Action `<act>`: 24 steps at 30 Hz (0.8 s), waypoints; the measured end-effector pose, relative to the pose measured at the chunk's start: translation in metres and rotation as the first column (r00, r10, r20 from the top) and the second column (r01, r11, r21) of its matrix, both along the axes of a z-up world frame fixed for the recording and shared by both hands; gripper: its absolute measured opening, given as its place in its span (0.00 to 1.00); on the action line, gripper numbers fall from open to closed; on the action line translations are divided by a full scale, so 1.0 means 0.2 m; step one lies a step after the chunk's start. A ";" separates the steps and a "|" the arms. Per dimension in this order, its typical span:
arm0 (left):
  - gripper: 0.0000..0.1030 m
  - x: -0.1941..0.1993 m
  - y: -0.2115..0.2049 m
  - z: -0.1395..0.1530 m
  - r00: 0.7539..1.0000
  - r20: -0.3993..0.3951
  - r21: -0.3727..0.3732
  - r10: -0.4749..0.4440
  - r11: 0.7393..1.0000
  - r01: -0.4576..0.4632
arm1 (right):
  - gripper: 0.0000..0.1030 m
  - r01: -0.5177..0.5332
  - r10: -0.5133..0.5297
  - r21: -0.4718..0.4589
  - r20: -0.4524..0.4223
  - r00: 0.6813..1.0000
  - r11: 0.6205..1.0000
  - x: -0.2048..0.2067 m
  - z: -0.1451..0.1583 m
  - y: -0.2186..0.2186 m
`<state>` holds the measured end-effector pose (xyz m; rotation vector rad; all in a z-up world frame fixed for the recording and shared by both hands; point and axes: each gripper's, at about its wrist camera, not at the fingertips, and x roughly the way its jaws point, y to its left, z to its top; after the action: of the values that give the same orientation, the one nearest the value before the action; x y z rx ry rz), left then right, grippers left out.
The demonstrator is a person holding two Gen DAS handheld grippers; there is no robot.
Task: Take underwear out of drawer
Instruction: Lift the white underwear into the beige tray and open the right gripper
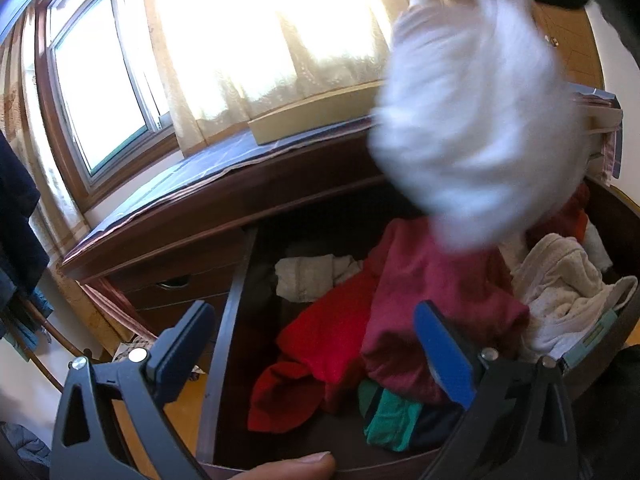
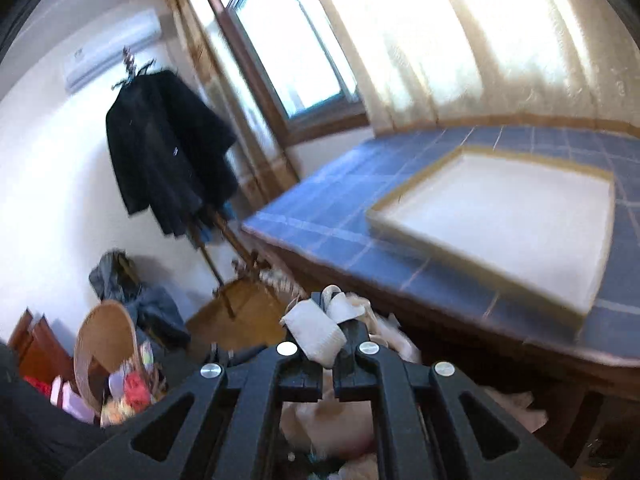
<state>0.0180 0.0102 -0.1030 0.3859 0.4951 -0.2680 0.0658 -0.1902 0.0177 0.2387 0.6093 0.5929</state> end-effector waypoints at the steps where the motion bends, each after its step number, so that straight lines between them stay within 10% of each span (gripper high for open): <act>1: 0.98 -0.01 0.00 0.00 1.000 0.001 0.000 -0.001 1.000 0.001 | 0.03 0.018 -0.018 0.002 0.012 1.000 1.000 0.02 0.04 -0.02; 15: 0.98 -0.03 -0.01 0.00 1.000 -0.001 0.003 0.005 1.000 -0.005 | 0.03 0.304 -0.307 0.046 0.173 0.936 0.952 0.58 0.58 -0.33; 24: 0.98 -0.01 0.00 0.01 1.000 -0.007 0.001 -0.003 1.000 0.003 | 0.04 0.390 -0.385 -0.198 0.067 0.921 0.899 0.73 0.17 -0.44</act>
<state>0.0162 0.0095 -0.1011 0.3870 0.5012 -0.2724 0.2119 -0.2789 0.0509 0.1487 0.5736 0.1435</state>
